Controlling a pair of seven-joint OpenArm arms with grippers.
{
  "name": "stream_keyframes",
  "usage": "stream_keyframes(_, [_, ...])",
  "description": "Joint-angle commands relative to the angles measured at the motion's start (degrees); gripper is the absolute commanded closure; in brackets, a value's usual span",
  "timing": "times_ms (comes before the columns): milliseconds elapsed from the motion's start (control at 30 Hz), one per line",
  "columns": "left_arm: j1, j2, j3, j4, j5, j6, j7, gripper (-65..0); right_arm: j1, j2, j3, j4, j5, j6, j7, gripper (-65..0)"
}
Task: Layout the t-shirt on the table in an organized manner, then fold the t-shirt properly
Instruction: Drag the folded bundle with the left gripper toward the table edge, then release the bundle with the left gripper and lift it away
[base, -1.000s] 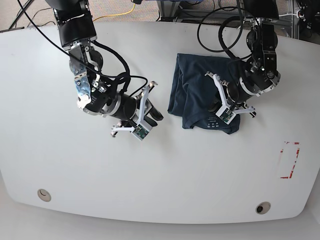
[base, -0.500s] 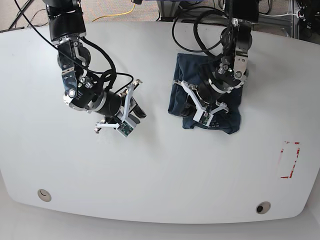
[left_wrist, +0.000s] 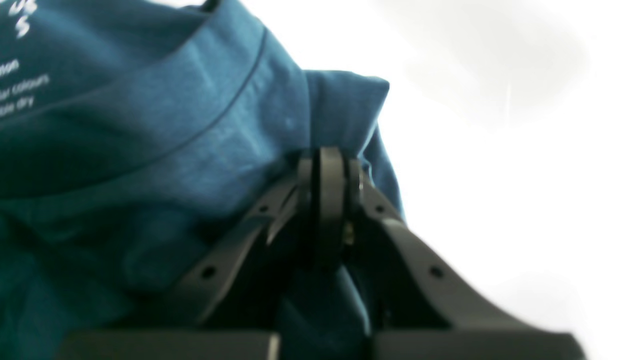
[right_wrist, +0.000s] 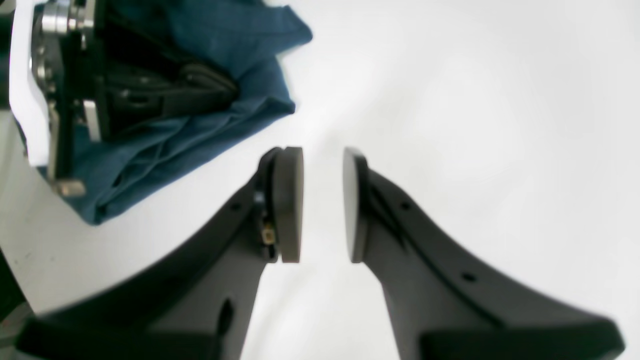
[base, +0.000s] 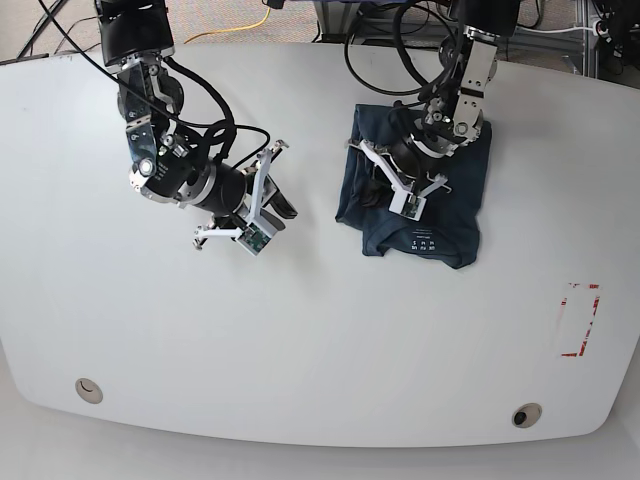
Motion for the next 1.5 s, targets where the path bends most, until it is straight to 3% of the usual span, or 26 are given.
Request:
stream_keyframes(0, [0.23,-1.84,-1.97,-0.86,1.59,1.80,1.64,0.0,0.88,0.20,0.28,1.23,0.65,0.23,1.21,-12.4])
stream_keyframes(167, [2.34,-6.85,-5.83,-0.86,1.41,1.28,1.55,0.0,-0.18,0.20,0.28,1.75,0.56,0.14,1.21,-12.4])
stream_keyframes(300, [3.66,-9.84,-9.70,-0.77,1.32,-2.59,1.55,0.0,-0.79,0.20,0.28,2.72,0.74,0.14,1.21,-12.4])
stream_keyframes(567, [6.64,-12.83,-20.96,1.78,1.41,-11.03,1.73,0.0,-2.11,0.11,0.19,3.60,0.74,-0.03,1.21,-12.4])
stream_keyframes(833, [7.88,-16.08,-29.13,1.96,1.41,-14.11,1.82,0.0,-2.20,0.11,0.10,3.60,0.74,-0.03,1.21,-12.4])
stream_keyframes(1167, [9.46,-15.64,-34.85,8.29,1.32,-17.45,3.66,0.0,-2.29,0.11,0.10,3.60,0.74,-0.12,1.21,-12.4])
stream_keyframes(1467, [11.92,-9.40,-34.93,16.90,0.97,-19.03,11.57,0.0,-3.08,0.11,0.19,3.60,0.74,-0.12,1.21,-12.4])
